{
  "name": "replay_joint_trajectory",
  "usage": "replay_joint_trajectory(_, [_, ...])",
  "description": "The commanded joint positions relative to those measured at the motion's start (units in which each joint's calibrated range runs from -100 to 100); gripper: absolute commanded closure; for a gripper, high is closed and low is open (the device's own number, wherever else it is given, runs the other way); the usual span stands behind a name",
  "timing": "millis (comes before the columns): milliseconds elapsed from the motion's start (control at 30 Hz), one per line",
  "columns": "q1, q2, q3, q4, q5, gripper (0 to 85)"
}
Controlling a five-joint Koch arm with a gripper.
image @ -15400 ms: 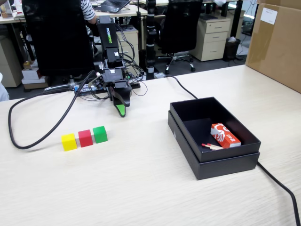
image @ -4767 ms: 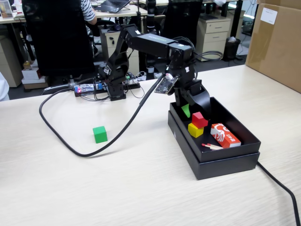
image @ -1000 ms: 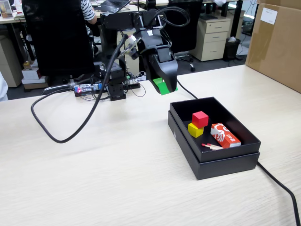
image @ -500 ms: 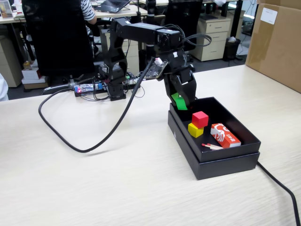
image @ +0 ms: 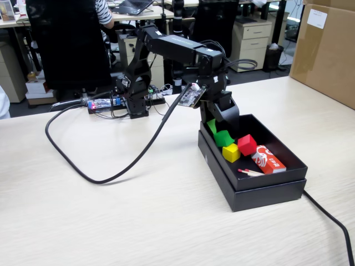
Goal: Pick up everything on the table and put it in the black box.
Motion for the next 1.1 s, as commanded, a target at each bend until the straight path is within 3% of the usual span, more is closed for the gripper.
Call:
replay_joint_trajectory(0, [-1.3,-8.4,4.5,-0.7,-0.2,41.2])
replay_joint_trajectory(300, [-5.7,-36.1,-2.7,-0.7,-1.2,37.4])
replay_joint_trajectory(733, [-16.0,-72.1,-35.9,0.6,-3.0,35.9])
replay_joint_trajectory(1067, [-19.4,-92.0,-66.3,13.2,-4.5,35.5])
